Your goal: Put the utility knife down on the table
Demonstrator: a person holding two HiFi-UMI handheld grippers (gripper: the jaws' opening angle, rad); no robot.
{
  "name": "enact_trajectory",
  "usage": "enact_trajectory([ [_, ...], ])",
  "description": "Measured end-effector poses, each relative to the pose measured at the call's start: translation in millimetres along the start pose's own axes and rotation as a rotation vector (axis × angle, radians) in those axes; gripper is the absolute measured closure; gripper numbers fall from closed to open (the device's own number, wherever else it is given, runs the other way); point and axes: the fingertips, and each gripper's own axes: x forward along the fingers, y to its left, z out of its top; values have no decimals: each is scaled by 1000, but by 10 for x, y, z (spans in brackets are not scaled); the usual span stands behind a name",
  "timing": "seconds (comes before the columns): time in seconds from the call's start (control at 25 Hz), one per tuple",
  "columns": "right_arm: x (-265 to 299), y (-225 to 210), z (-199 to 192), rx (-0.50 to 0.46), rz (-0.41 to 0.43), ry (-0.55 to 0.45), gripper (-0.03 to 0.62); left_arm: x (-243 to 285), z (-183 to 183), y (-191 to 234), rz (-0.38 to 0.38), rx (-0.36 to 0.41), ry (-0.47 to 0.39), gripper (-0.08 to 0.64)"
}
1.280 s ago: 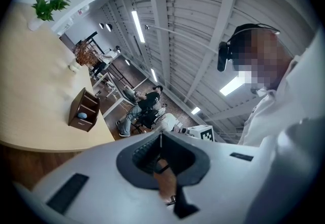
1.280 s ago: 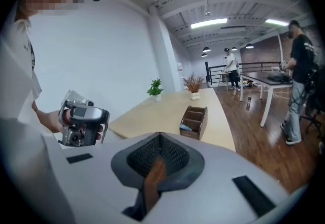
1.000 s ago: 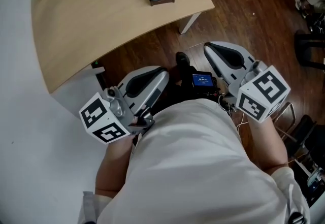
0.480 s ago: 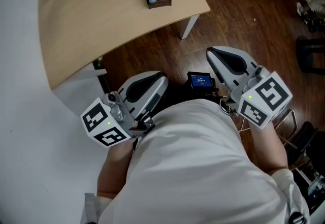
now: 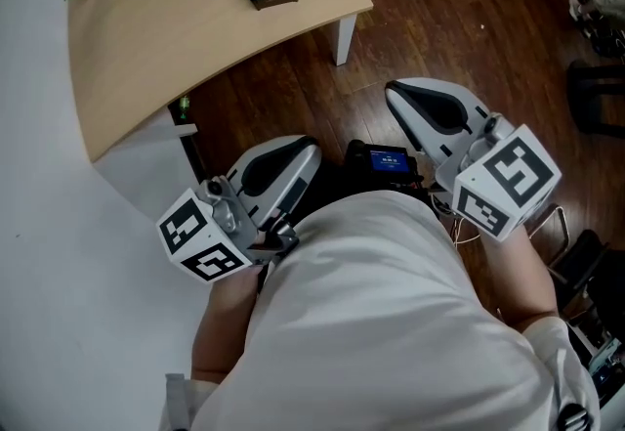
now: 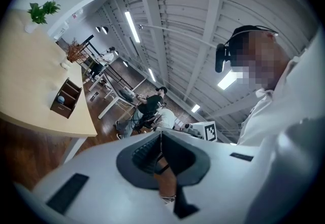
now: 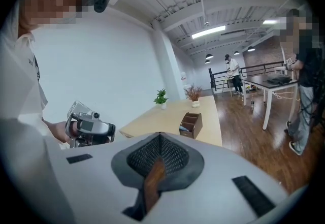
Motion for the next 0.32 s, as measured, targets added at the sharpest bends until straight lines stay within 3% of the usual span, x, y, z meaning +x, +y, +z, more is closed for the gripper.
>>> enact_trajectory([
  [0.16, -19, 14, -113, 5, 24, 13, 592, -1, -111, -35, 20, -11, 2, 555],
  [0.32, -76, 108, -386, 41, 38, 58, 592, -66, -406, -80, 43, -84, 29, 555],
])
